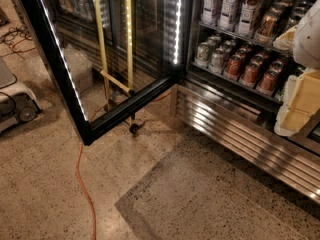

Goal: Close left fridge door

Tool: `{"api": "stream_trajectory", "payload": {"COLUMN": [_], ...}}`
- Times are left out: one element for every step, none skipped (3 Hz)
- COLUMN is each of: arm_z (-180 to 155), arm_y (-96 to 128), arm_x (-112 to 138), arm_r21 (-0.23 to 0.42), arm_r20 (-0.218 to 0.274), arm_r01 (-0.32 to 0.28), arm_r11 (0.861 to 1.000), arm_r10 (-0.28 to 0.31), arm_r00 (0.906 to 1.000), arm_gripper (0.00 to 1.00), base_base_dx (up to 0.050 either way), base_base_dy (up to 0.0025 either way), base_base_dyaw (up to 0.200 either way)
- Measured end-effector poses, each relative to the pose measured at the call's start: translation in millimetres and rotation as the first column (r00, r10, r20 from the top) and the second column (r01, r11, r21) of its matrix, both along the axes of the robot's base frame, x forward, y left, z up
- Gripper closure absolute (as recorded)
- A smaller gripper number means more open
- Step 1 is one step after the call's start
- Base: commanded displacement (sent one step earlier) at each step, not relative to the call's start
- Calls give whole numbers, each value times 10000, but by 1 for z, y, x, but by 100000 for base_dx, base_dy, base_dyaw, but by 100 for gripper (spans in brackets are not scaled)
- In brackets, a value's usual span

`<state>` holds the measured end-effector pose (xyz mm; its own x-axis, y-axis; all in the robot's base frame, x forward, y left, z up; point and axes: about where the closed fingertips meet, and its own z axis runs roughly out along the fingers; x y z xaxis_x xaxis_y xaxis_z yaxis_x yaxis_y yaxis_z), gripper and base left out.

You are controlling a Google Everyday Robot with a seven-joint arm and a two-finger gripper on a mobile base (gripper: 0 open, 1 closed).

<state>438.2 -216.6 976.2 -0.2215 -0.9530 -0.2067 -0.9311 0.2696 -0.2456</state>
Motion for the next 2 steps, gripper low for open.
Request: {"api": "stream_trajectory", "payload": {"arm_z": [0, 0], "arm_y": [0, 0], "arm_x": [0, 0], "arm_r21": [0, 0], "arm_r20": [0, 1], "arm_r01": [0, 0], "arm_r11": [10000, 10000], "arm_r10": [0, 0], "arm_r00": [10000, 10000], "arm_gripper": [0, 0], "base_base_dx": [-2089, 0], "base_base_dy": [-190, 0], "base_base_dyaw": [18195, 0]}}
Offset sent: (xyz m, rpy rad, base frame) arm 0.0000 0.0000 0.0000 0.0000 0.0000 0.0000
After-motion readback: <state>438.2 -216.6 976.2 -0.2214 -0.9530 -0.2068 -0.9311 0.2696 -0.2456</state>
